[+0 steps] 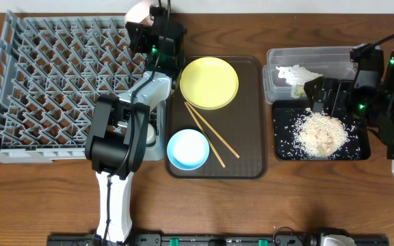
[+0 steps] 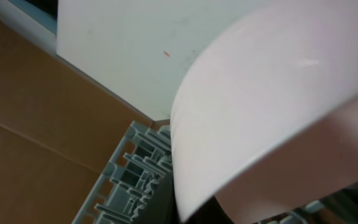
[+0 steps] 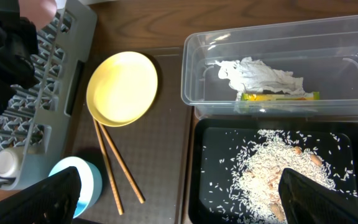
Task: Sort waste into correct bins and load items into the dishwasher
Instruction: 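Lower pink bowl into rack slots and open left gripper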
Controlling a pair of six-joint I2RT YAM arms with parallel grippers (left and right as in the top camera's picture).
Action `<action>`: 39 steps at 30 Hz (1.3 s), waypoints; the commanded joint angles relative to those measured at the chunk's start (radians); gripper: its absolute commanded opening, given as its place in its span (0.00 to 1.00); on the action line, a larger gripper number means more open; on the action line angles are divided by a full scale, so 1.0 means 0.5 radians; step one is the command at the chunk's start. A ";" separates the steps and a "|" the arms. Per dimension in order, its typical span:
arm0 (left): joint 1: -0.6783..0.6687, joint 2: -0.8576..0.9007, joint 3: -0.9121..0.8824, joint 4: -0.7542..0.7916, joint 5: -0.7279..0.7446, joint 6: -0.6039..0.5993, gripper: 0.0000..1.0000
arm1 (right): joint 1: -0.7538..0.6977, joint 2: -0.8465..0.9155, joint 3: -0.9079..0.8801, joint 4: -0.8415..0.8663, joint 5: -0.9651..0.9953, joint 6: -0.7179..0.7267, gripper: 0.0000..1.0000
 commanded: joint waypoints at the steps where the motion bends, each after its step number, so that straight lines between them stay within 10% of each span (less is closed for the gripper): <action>1: 0.007 0.024 -0.006 -0.030 0.025 -0.025 0.08 | -0.007 0.009 -0.002 -0.003 0.006 0.017 0.99; 22: 0.125 0.024 -0.006 0.558 0.024 0.014 0.07 | -0.007 0.009 -0.002 -0.003 0.006 0.017 0.99; 39: 0.150 0.024 -0.006 -0.054 0.024 -0.439 0.08 | -0.008 0.009 -0.002 -0.003 0.006 0.017 0.99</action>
